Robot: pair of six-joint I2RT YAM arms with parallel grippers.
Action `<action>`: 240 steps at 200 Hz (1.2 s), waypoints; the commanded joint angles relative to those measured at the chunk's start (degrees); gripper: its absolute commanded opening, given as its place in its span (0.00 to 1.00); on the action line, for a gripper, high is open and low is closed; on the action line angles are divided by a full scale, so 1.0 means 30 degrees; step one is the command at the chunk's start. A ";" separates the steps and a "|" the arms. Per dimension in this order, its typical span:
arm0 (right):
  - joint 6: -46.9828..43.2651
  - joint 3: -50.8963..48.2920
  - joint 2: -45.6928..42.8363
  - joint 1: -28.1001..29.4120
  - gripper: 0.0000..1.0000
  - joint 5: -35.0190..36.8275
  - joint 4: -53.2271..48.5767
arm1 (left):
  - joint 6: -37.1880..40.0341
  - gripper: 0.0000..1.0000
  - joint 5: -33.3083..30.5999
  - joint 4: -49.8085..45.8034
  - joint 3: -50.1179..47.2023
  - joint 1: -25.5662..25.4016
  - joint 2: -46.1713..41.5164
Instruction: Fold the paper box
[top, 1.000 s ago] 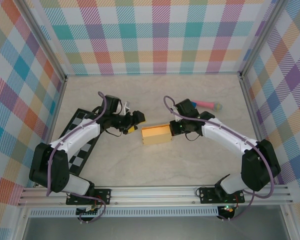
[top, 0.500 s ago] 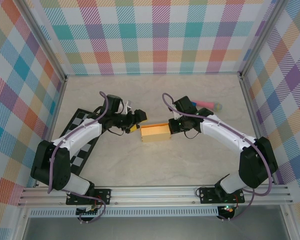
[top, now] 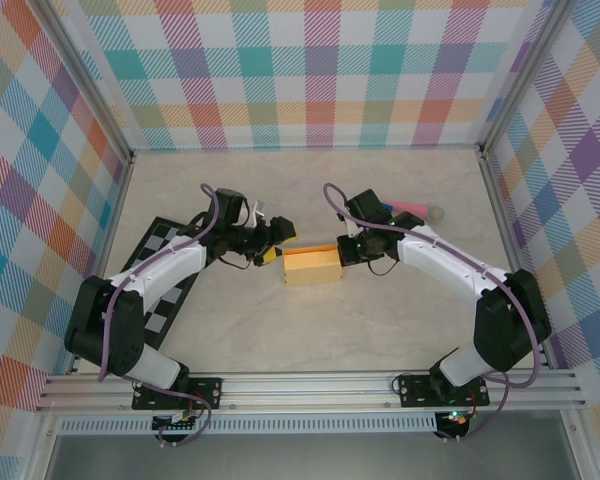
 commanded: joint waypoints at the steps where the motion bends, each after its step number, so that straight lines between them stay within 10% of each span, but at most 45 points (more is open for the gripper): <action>1: 0.0330 0.0449 0.0360 0.0175 0.00 -0.0729 -0.0310 | -0.0708 0.79 0.1033 0.1098 0.0658 -0.0499 0.0050; 240: 0.2124 0.3679 0.2068 0.0175 0.00 -0.1198 -0.3756 | -0.2945 0.80 0.0787 0.2378 0.0564 -0.0649 0.0953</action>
